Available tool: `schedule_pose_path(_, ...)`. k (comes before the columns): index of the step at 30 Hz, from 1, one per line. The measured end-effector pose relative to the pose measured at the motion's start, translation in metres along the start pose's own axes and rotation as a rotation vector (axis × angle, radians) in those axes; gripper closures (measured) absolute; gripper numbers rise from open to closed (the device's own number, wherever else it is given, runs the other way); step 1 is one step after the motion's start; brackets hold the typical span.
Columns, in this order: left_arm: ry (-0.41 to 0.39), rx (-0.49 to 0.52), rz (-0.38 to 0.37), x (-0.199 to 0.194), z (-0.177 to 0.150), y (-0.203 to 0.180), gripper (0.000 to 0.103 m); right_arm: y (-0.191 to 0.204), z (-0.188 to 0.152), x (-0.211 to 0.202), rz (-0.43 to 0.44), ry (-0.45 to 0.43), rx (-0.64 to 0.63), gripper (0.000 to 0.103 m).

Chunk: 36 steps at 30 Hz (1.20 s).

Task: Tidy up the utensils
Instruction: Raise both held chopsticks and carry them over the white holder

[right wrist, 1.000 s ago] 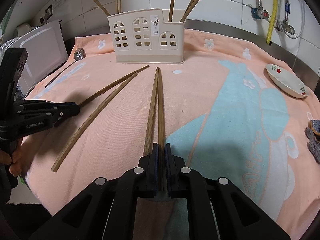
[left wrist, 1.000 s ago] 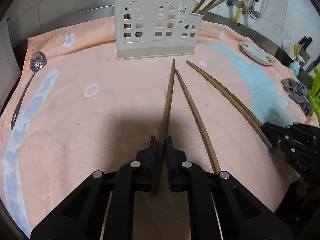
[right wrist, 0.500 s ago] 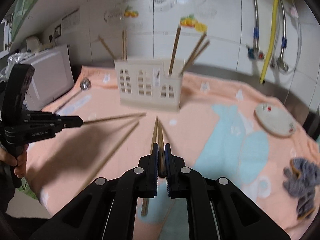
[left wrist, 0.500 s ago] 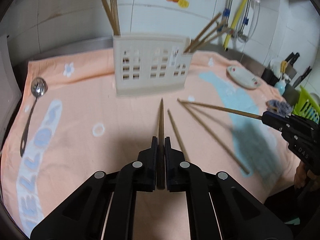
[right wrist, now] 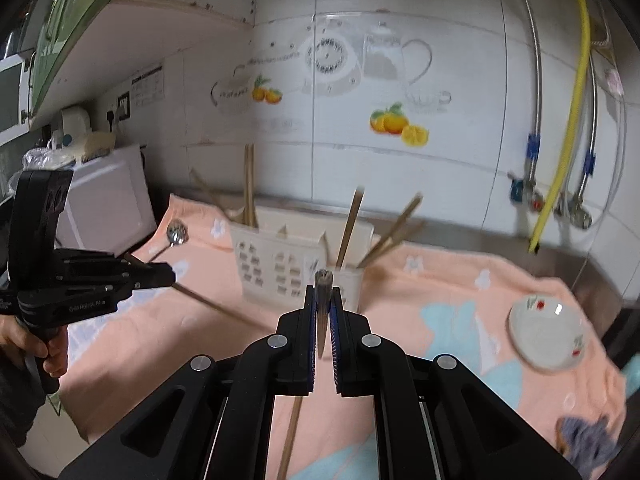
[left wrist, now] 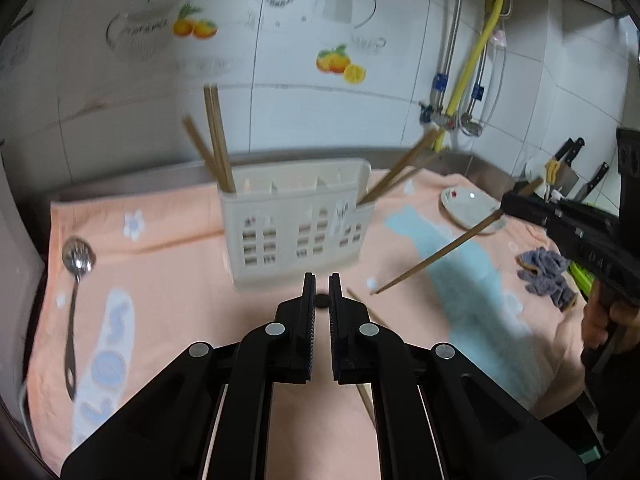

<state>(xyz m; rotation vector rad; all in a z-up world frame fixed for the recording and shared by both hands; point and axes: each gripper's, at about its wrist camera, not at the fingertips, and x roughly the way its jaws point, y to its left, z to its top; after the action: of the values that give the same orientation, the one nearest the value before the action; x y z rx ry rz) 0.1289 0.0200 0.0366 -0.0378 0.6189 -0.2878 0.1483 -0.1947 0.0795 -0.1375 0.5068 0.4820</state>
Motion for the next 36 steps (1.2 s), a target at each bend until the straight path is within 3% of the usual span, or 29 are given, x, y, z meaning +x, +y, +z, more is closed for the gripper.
schedule_pose_path(9, -0.077, 0.038, -0.040, -0.019, 0.051, -0.005, 0.098, -0.021, 0.069, -0.001, -0.004, -0.031, -0.016, 0.097)
schedule_pose_path(17, -0.233, 0.099, -0.021, -0.058, 0.114, -0.018, 0.098, -0.033, 0.097, 0.017, -0.010, -0.042, 0.011, 0.097)
schedule_pose_path(28, -0.312, 0.034, 0.093, -0.035, 0.170, 0.015, 0.098, -0.040, 0.091, 0.057, -0.007, 0.008, 0.039, 0.097)
schedule_pose_path(36, -0.271, -0.056, 0.127, 0.004, 0.162, 0.046, 0.098, -0.042, 0.079, 0.078, 0.002, 0.054, 0.040, 0.097)
